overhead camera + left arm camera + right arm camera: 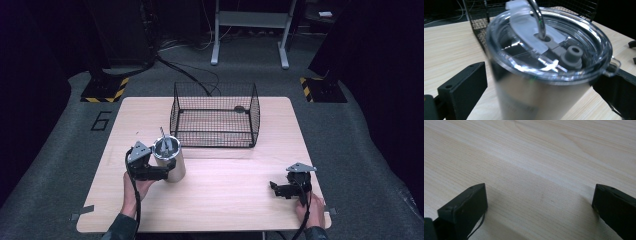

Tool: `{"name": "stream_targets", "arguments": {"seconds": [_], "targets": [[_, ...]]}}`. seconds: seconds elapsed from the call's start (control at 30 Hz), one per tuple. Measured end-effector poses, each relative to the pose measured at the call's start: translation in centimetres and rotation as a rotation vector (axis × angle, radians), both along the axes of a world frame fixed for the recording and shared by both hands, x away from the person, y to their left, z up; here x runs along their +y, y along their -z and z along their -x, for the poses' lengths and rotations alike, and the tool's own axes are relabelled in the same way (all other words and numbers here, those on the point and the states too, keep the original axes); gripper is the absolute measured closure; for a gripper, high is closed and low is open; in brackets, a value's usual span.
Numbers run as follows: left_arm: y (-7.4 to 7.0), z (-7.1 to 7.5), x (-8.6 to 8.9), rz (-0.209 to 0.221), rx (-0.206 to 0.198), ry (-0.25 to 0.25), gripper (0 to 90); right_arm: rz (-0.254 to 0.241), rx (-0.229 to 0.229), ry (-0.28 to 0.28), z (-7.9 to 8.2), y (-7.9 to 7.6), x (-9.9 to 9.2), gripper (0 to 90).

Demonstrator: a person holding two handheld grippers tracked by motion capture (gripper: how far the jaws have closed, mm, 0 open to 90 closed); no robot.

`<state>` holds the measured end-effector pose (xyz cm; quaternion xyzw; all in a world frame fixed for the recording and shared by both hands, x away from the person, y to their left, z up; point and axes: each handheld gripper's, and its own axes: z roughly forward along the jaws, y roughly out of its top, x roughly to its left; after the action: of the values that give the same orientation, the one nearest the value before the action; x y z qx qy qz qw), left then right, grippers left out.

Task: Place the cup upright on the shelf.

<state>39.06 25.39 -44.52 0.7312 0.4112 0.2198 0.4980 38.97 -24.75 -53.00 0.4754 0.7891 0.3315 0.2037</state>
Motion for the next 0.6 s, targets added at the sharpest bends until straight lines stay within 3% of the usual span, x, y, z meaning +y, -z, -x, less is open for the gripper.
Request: {"name": "stream_targets", "arguments": {"seconds": [0.13,0.17,0.4,0.6], "targets": [[0.2,-0.4,-0.8,-0.024,-0.017,-0.023,0.3,0.000,0.000,0.000,0.0,0.0,0.0,0.0],[0.2,-0.3,-1.1,-0.025,-0.036,-0.049,1.2,0.000,0.000,0.000,0.0,0.0,0.0,0.0],[0.2,-0.3,-1.4,-0.040,-0.055,-0.058,3.3,0.000,0.000,0.000,0.0,0.0,0.0,0.0],[0.0,-0.4,-1.2,-0.058,-0.056,-0.033,3.9,0.000,0.000,0.000,0.0,0.0,0.0,0.0]]}}
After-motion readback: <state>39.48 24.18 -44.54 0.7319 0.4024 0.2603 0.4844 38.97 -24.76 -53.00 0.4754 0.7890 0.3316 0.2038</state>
